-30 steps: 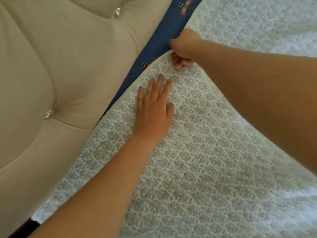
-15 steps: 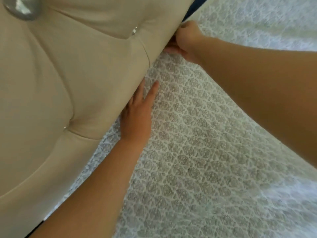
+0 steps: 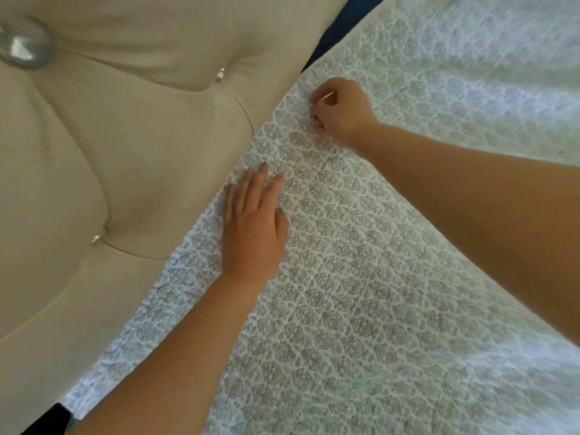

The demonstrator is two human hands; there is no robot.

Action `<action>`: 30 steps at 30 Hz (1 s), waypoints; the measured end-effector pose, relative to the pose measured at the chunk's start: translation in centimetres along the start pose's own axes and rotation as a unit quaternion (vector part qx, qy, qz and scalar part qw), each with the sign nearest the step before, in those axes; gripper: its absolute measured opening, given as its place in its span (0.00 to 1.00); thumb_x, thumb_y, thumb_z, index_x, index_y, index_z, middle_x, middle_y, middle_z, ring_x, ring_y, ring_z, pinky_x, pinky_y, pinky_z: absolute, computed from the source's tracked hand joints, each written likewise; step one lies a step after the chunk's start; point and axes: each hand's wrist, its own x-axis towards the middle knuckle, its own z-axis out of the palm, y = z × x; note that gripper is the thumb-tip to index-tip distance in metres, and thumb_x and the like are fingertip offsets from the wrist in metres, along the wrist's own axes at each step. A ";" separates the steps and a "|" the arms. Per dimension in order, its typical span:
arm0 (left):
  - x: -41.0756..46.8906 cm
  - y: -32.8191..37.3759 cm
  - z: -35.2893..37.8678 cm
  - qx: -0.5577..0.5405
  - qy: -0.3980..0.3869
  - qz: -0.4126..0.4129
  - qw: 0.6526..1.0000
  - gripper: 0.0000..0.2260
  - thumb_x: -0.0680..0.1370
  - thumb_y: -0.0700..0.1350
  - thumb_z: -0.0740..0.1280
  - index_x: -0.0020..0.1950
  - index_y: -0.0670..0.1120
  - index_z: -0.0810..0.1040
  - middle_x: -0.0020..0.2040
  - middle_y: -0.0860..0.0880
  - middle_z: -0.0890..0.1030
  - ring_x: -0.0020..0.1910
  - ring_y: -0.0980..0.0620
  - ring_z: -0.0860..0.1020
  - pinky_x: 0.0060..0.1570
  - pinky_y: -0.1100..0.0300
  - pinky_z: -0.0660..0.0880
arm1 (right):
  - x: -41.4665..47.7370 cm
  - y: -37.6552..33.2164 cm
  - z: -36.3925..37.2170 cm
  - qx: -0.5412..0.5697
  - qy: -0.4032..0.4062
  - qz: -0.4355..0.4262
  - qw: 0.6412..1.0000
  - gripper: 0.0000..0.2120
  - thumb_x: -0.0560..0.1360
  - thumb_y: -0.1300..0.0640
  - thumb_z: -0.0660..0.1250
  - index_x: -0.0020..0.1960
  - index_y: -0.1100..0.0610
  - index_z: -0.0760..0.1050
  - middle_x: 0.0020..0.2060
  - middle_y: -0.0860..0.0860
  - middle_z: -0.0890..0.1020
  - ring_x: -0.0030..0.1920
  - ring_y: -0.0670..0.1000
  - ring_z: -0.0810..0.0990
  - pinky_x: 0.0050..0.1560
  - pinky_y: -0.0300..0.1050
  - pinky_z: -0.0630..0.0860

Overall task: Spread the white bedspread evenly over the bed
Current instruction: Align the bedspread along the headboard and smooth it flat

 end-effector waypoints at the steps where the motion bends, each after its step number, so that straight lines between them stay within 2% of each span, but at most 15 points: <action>1: 0.9 0.8 0.3 -0.005 -0.012 0.021 1.000 0.22 0.80 0.43 0.57 0.75 0.48 0.64 0.77 0.48 0.60 0.77 0.48 0.55 0.76 0.49 0.47 | 0.2 0.7 -0.9 -0.013 0.014 -0.006 1.000 0.09 0.76 0.63 0.59 0.53 0.56 0.76 0.47 0.56 0.81 0.42 0.53 0.81 0.39 0.44 0.82; 4: 4.9 2.8 1.3 -0.023 -0.053 0.079 0.995 0.23 0.81 0.45 0.57 0.77 0.49 0.60 0.79 0.49 0.55 0.78 0.50 0.50 0.77 0.51 0.46 | 1.4 2.4 -4.1 -0.087 0.057 -0.037 0.994 0.14 0.76 0.61 0.59 0.60 0.56 0.74 0.55 0.53 0.77 0.51 0.51 0.77 0.46 0.39 0.75; 7: 9.5 3.7 2.2 -0.009 -0.081 0.118 0.990 0.23 0.82 0.47 0.54 0.78 0.50 0.56 0.79 0.51 0.51 0.78 0.52 0.47 0.77 0.52 0.44 | 3.2 3.8 -6.8 -0.204 0.075 -0.059 0.974 0.17 0.76 0.60 0.60 0.64 0.51 0.72 0.63 0.54 0.71 0.62 0.55 0.70 0.61 0.51 0.71; 9: 12.7 4.7 3.0 0.005 -0.099 0.133 0.986 0.23 0.83 0.48 0.53 0.78 0.50 0.55 0.79 0.51 0.51 0.78 0.52 0.47 0.77 0.52 0.43 | 4.4 4.8 -8.0 -0.214 0.091 -0.040 0.972 0.18 0.76 0.60 0.59 0.64 0.48 0.72 0.66 0.53 0.68 0.66 0.56 0.66 0.65 0.54 0.68; 12: 17.0 6.2 4.0 0.021 -0.103 0.146 0.984 0.22 0.83 0.48 0.52 0.78 0.50 0.56 0.79 0.50 0.51 0.78 0.51 0.47 0.76 0.53 0.41 | 5.9 5.2 -8.9 -0.194 0.089 -0.042 0.976 0.17 0.78 0.58 0.57 0.66 0.50 0.72 0.69 0.53 0.68 0.69 0.56 0.66 0.67 0.52 0.65; 14: 18.7 6.5 4.7 0.065 -0.094 0.170 0.979 0.22 0.83 0.49 0.50 0.78 0.52 0.55 0.79 0.50 0.50 0.78 0.51 0.46 0.76 0.52 0.41 | 6.9 4.7 -9.8 -0.188 0.087 -0.039 0.978 0.15 0.80 0.54 0.56 0.63 0.55 0.73 0.63 0.54 0.74 0.61 0.55 0.74 0.59 0.47 0.70; 15: 19.2 6.5 5.0 0.090 -0.088 0.183 0.975 0.22 0.83 0.50 0.49 0.78 0.53 0.54 0.80 0.50 0.49 0.78 0.51 0.46 0.77 0.52 0.42 | 7.7 4.4 -10.3 -0.176 0.099 -0.026 0.979 0.14 0.80 0.51 0.56 0.59 0.56 0.74 0.55 0.53 0.77 0.53 0.53 0.77 0.51 0.44 0.72; 16: 19.6 6.5 5.3 0.107 -0.079 0.191 0.973 0.22 0.83 0.51 0.48 0.78 0.53 0.53 0.80 0.50 0.49 0.78 0.51 0.46 0.77 0.51 0.43 | 8.7 4.2 -11.0 -0.154 0.119 -0.009 0.981 0.13 0.80 0.48 0.55 0.52 0.56 0.73 0.46 0.51 0.78 0.43 0.50 0.77 0.43 0.41 0.70; 18: 19.8 6.3 5.5 0.124 -0.060 0.192 0.972 0.22 0.83 0.52 0.47 0.78 0.54 0.53 0.79 0.51 0.50 0.78 0.51 0.47 0.77 0.50 0.46 | 10.9 3.4 -12.2 -0.103 0.185 -0.003 0.977 0.14 0.79 0.47 0.56 0.40 0.55 0.68 0.32 0.47 0.71 0.30 0.45 0.69 0.32 0.38 0.65; 20: 19.6 6.2 5.5 0.121 -0.055 0.192 0.972 0.22 0.83 0.52 0.47 0.78 0.55 0.53 0.79 0.51 0.51 0.78 0.52 0.48 0.77 0.50 0.48 | 13.4 2.2 -13.4 -0.085 0.260 -0.035 0.961 0.16 0.78 0.53 0.56 0.32 0.52 0.60 0.28 0.46 0.65 0.27 0.43 0.64 0.26 0.34 0.61; 22: 19.8 6.3 5.5 0.120 -0.058 0.203 0.970 0.22 0.83 0.51 0.48 0.78 0.54 0.54 0.79 0.51 0.52 0.78 0.51 0.48 0.76 0.50 0.49 | 15.4 0.3 -15.1 -0.103 0.292 -0.029 0.950 0.18 0.78 0.55 0.57 0.31 0.51 0.57 0.28 0.47 0.63 0.26 0.42 0.62 0.26 0.34 0.60; 24: 19.9 6.2 5.5 0.121 -0.060 0.209 0.969 0.22 0.82 0.50 0.48 0.78 0.54 0.56 0.79 0.50 0.54 0.78 0.51 0.50 0.76 0.49 0.50 | 17.0 -0.8 -15.8 -0.113 0.254 0.007 0.961 0.18 0.78 0.50 0.58 0.32 0.52 0.58 0.28 0.48 0.66 0.27 0.43 0.66 0.29 0.38 0.66; 27: 20.1 6.2 5.6 0.123 -0.055 0.204 0.970 0.23 0.81 0.50 0.48 0.77 0.54 0.57 0.79 0.50 0.55 0.78 0.51 0.51 0.76 0.49 0.51 | 17.6 -1.0 -14.2 -0.102 0.061 0.139 0.983 0.18 0.75 0.43 0.62 0.38 0.57 0.69 0.32 0.52 0.77 0.29 0.50 0.77 0.34 0.40 0.77; 28: 20.2 6.2 5.6 0.124 -0.052 0.203 0.970 0.24 0.81 0.49 0.48 0.77 0.54 0.57 0.79 0.50 0.56 0.78 0.50 0.51 0.76 0.48 0.51 | 17.5 -0.6 -13.5 -0.119 0.023 0.153 0.981 0.16 0.76 0.46 0.62 0.38 0.58 0.69 0.31 0.53 0.77 0.26 0.50 0.76 0.31 0.39 0.75; 30: 20.1 6.1 5.8 0.120 -0.046 0.204 0.971 0.24 0.80 0.48 0.49 0.77 0.53 0.59 0.78 0.49 0.57 0.78 0.50 0.53 0.76 0.48 0.52 | 17.3 -0.2 -13.1 -0.140 0.023 0.130 0.981 0.16 0.78 0.53 0.58 0.34 0.57 0.67 0.28 0.52 0.74 0.14 0.46 0.70 0.20 0.35 0.69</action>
